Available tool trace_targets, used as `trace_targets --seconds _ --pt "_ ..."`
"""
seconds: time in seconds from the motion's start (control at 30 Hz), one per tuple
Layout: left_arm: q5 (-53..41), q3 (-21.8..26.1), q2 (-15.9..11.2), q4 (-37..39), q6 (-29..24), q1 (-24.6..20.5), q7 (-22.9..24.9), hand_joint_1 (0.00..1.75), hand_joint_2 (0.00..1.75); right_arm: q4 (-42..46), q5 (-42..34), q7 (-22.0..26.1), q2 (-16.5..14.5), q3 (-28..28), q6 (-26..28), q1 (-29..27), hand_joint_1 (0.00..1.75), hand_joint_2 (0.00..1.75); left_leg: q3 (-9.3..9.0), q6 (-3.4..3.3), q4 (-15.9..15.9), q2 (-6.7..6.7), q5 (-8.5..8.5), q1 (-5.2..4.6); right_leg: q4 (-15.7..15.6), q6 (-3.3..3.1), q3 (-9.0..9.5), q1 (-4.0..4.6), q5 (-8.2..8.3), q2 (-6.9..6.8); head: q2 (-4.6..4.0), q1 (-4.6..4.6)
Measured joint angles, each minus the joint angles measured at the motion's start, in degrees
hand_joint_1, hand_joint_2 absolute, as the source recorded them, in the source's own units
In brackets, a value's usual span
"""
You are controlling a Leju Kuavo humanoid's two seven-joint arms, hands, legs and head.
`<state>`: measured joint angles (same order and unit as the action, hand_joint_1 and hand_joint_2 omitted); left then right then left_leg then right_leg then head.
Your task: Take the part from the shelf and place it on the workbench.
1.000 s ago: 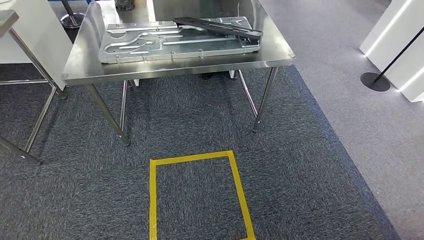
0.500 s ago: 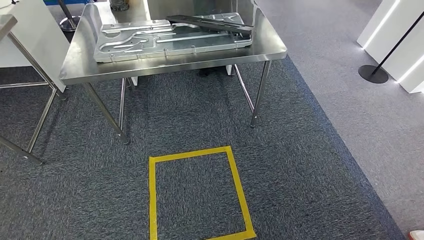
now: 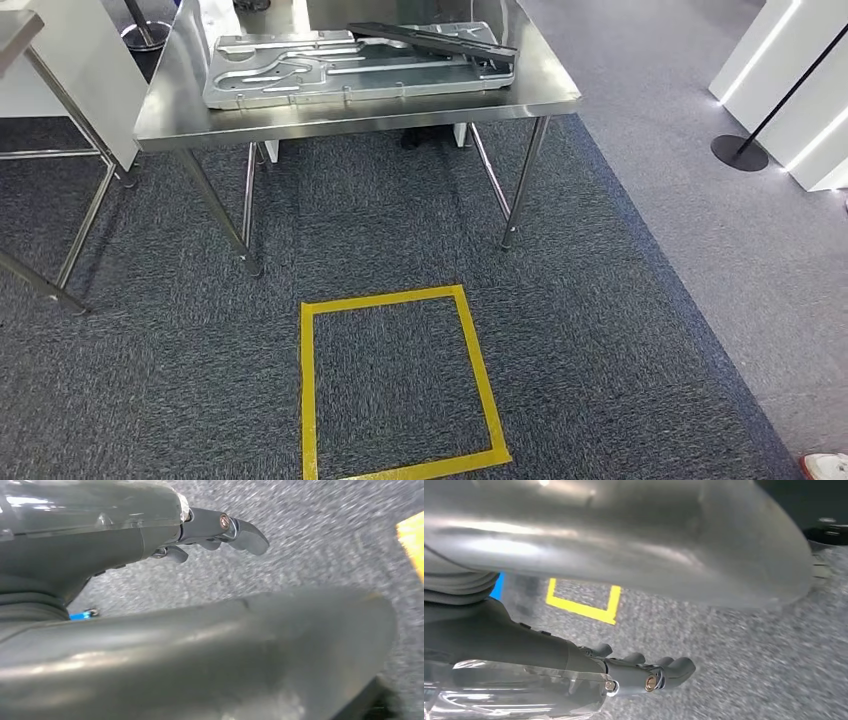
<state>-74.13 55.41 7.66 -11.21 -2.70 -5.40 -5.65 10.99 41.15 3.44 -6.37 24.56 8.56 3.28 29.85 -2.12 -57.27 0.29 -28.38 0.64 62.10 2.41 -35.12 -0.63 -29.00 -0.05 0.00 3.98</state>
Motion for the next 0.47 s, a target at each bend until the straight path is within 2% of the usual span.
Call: trace_targets --seconds 0.07,0.1,0.13,0.17,0.2,0.23,0.27,0.3,0.37,0.47 --pt "-0.05 -0.14 0.15 0.00 -0.15 -0.48 -1.08 0.00 0.00 0.00 0.12 -0.89 0.04 0.01 -0.24 -0.02 0.00 0.00 0.82 -0.33 -0.08 0.08 0.62 -0.16 7.51 0.35 -3.08 -0.09 -4.55 0.02 0.00 0.00" --pt "-0.08 -0.27 0.20 0.00 -0.19 -0.72 -1.44 0.00 0.00 0.00 0.15 -1.26 0.06 0.01 -0.32 -0.05 0.00 0.00 1.25 -0.36 -0.16 0.12 0.88 -0.27 10.66 0.41 -4.17 -0.10 -5.89 0.02 0.00 0.00" --pt "-0.10 -0.42 0.25 0.00 -0.19 -0.94 -1.61 0.00 0.00 0.00 0.16 -1.49 0.08 0.01 -0.35 -0.11 0.00 0.00 1.62 -0.36 -0.24 0.15 1.11 -0.38 12.02 0.35 -4.33 -0.09 -6.18 0.02 0.00 0.00" --pt "-0.12 -0.58 0.29 0.00 -0.19 -1.15 -1.70 0.00 0.00 0.00 0.16 -1.64 0.09 0.01 -0.38 -0.17 0.00 0.00 1.90 -0.34 -0.31 0.17 1.29 -0.49 10.93 0.17 -3.26 -0.07 -5.36 0.02 0.00 0.00" --pt "-0.12 -0.71 0.35 0.00 -0.19 -1.34 -1.72 0.00 0.00 0.00 0.16 -1.71 0.10 0.01 -0.40 -0.22 0.00 0.00 2.08 -0.30 -0.35 0.16 1.46 -0.59 7.59 -0.14 -1.05 -0.01 -3.75 0.03 0.00 0.00" --pt "-0.12 -0.82 0.43 0.00 -0.19 -1.48 -1.74 0.00 0.00 0.00 0.16 -1.74 0.15 0.01 -0.40 -0.22 0.00 0.00 2.16 -0.22 -0.36 0.17 1.62 -0.68 2.96 -0.59 1.74 0.15 -2.18 0.02 0.00 0.00" --pt "-0.12 -0.90 0.54 0.00 -0.19 -1.60 -1.78 0.00 0.00 0.00 0.16 -1.76 0.23 0.01 -0.40 -0.16 0.00 0.00 2.22 -0.06 -0.35 0.19 1.79 -0.80 -1.05 -1.06 4.06 0.36 -1.01 0.00 0.00 0.01" --pt "-0.13 -0.95 0.62 0.00 -0.19 -1.74 -1.83 0.00 0.00 0.00 0.16 -1.75 0.31 0.01 -0.39 -0.11 0.00 0.00 2.28 0.16 -0.33 0.22 1.97 -0.85 -3.92 -1.49 5.58 0.60 -0.26 -0.04 0.00 0.01" --pt "-0.23 -1.07 0.75 0.00 -0.04 -1.99 -1.93 0.00 0.00 0.00 0.16 -1.68 0.42 0.05 -0.32 -0.05 0.00 0.00 2.41 0.79 -0.24 0.29 2.37 -0.81 -5.40 -2.11 6.05 0.97 0.17 -0.09 0.00 0.01" --pt "-0.37 -1.25 0.82 0.00 0.37 -2.18 -1.68 0.00 0.00 0.00 0.17 -1.35 0.48 0.20 -0.13 -0.11 0.00 0.00 2.54 1.65 -0.18 0.28 2.61 -0.78 -6.14 -2.81 5.88 0.74 1.16 -0.19 0.00 0.00"
